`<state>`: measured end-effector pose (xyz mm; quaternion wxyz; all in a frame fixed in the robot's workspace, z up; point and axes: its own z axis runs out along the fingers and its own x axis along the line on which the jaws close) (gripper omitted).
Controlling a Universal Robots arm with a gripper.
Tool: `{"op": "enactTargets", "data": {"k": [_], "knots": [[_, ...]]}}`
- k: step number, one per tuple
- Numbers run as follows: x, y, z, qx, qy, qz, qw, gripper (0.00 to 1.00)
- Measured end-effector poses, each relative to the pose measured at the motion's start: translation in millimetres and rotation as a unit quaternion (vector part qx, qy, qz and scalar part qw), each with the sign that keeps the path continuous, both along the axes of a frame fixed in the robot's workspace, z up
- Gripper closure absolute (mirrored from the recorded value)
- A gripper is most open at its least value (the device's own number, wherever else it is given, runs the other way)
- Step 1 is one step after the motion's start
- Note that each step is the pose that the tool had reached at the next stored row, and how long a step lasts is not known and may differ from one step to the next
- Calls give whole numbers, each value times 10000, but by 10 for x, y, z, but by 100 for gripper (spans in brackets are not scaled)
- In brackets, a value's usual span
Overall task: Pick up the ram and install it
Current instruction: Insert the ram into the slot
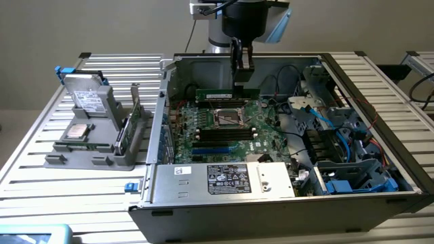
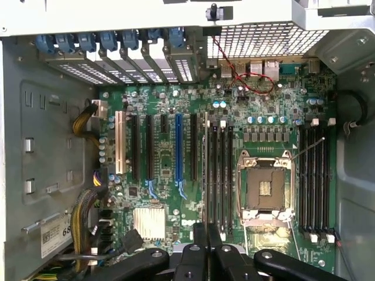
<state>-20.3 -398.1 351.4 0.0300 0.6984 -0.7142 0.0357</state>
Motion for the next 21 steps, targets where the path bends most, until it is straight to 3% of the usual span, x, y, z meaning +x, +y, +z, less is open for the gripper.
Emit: {"op": "enactTargets", "data": {"k": [2,3,7,10,12,21], "knots": [[0,8,-19,-54,0,0,10000,88],[0,17,-33,-66,0,0,10000,88],[-1,28,-100,-67,1,0,10000,88],[2,105,-162,-66,1,-2,10000,88],[5,133,-184,-66,1,-2,10000,88],[73,148,-281,-66,1,-6,10000,88]]}}
